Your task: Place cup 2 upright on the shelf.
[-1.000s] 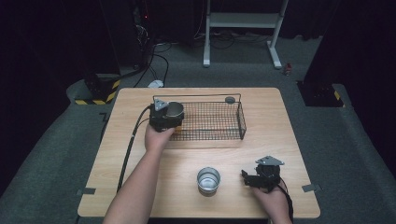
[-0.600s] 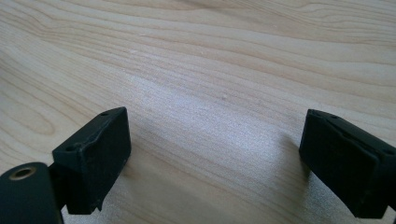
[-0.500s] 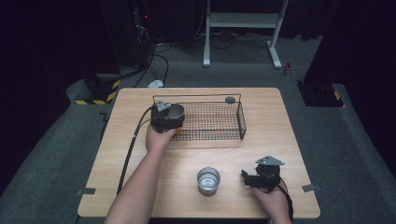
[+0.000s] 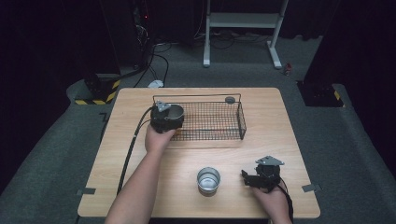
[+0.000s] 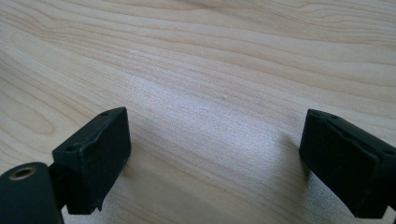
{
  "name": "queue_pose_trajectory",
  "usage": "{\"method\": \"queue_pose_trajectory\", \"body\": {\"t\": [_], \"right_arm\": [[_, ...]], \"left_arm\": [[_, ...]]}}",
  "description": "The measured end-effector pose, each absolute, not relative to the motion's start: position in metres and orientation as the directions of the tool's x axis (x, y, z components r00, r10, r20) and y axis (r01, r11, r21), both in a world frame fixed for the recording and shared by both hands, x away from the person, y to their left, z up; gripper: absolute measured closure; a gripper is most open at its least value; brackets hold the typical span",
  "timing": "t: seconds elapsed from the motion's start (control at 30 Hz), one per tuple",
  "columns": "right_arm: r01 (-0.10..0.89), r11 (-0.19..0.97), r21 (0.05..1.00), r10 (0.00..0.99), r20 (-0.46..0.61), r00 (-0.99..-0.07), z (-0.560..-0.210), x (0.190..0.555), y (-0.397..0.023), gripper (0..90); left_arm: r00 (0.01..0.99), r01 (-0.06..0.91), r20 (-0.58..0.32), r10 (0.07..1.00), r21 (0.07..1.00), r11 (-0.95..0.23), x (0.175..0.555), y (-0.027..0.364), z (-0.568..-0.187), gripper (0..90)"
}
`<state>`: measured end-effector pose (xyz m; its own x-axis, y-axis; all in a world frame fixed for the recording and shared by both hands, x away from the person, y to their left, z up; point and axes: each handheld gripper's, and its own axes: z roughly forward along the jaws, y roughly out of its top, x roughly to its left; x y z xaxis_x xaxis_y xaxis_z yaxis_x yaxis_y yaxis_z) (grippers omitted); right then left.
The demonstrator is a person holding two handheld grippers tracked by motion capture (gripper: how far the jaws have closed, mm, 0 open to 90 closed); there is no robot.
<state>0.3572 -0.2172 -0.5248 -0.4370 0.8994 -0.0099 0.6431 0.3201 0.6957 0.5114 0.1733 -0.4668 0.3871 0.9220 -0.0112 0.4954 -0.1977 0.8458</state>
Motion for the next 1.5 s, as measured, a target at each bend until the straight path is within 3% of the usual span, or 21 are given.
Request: {"method": "queue_pose_trajectory", "body": {"t": [0.8,1.2,1.5], "right_arm": [[0.643,0.32,0.696,0.899,-0.01,-0.437,-0.5248,0.3572,-0.2172,8.8],[0.643,0.32,0.696,0.899,-0.01,-0.437,-0.5248,0.3572,-0.2172,8.8],[0.643,0.32,0.696,0.899,-0.01,-0.437,-0.5248,0.3572,-0.2171,8.8]], "left_arm": [[0.378,0.527,0.017,0.926,0.818,-0.23,0.5079,0.1757,-0.4666,13.1],[0.367,0.569,0.004,0.93,0.79,-0.228,0.5099,0.1762,-0.4666,0.7],[0.351,0.56,0.006,0.936,0.801,-0.214,0.5079,0.179,-0.4601,0.3]]}}
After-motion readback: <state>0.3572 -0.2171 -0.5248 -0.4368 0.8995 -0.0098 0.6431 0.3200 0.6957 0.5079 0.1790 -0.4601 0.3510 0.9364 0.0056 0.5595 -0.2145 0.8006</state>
